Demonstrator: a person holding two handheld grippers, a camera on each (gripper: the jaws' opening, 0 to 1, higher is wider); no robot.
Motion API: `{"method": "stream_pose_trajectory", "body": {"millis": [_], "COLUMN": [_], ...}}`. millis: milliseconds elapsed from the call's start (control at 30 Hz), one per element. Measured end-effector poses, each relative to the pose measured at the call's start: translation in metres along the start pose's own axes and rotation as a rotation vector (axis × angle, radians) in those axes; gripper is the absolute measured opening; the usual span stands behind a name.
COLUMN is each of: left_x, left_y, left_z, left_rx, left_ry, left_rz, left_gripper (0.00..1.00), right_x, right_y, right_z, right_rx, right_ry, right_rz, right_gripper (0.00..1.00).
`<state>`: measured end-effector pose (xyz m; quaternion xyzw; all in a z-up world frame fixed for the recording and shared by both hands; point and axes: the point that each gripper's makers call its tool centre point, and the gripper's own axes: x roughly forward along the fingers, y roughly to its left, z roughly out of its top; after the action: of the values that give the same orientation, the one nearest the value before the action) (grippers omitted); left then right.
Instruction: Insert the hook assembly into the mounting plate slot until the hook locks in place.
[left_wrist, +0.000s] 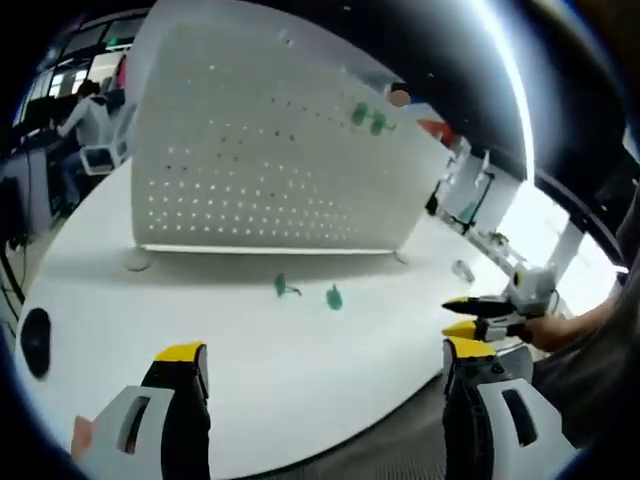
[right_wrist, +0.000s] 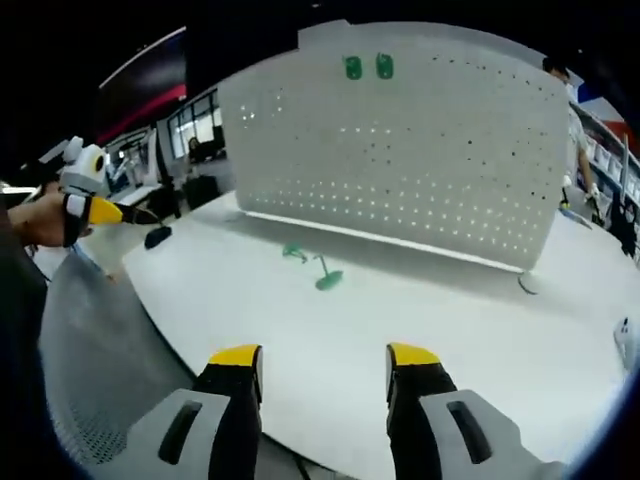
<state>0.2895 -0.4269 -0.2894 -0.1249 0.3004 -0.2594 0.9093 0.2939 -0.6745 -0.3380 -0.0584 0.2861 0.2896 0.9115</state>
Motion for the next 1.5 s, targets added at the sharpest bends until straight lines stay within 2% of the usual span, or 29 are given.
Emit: {"method": "stream_pose_trajectory", "body": {"millis": [67,133,233,433,667,767,867,1033,1233,1367,1500], "left_x": [0.0,0.0,0.0,-0.001,-0.001,0.0,0.002,0.003,0.004,0.005,0.007], "left_y": [0.001,-0.002,-0.002,0.003,0.004,0.006,0.009,0.009,0.011,0.012,0.01], "left_z": [-0.004,-0.009,-0.009,-0.018,-0.022,-0.025,-0.029,-0.031,-0.031,-0.033,-0.036], "left_rx": [-0.004,-0.066,-0.089,-0.037,-0.047,-0.044,-0.038,-0.042,-0.048,-0.054,-0.057], "left_ry": [0.011,0.028,0.021,0.078,0.095,0.109,0.128,0.138,0.141,0.146,0.157], "left_rz": [0.002,-0.021,-0.032,-0.005,-0.004,0.004,0.014,0.009,0.012,0.012,0.006], "left_gripper": [0.99,0.98,0.98,0.97,0.97,0.97,0.98,0.97,0.97,0.97,0.96], "right_x": [-0.001,-0.002,-0.002,0.001,0.007,0.016,0.023,0.042,0.072,0.093,0.113], "right_y": [0.002,0.004,0.006,0.003,0.0,-0.002,-0.001,0.006,0.009,0.008,0.007], "right_z": [-0.002,-0.004,-0.004,-0.003,-0.001,0.001,0.005,0.011,0.021,0.027,0.037], "right_rx": [-0.019,-0.032,-0.054,-0.042,-0.053,-0.065,-0.084,-0.201,-0.254,-0.308,-0.329], "right_ry": [0.016,0.033,0.045,0.058,0.081,0.118,0.128,0.165,0.206,0.242,0.246], "right_rz": [0.027,0.054,0.079,0.086,0.109,0.14,0.17,0.258,0.341,0.372,0.389], "right_gripper": [0.5,0.49,0.49,0.48,0.47,0.45,0.44,0.41,0.4,0.37,0.36]}}
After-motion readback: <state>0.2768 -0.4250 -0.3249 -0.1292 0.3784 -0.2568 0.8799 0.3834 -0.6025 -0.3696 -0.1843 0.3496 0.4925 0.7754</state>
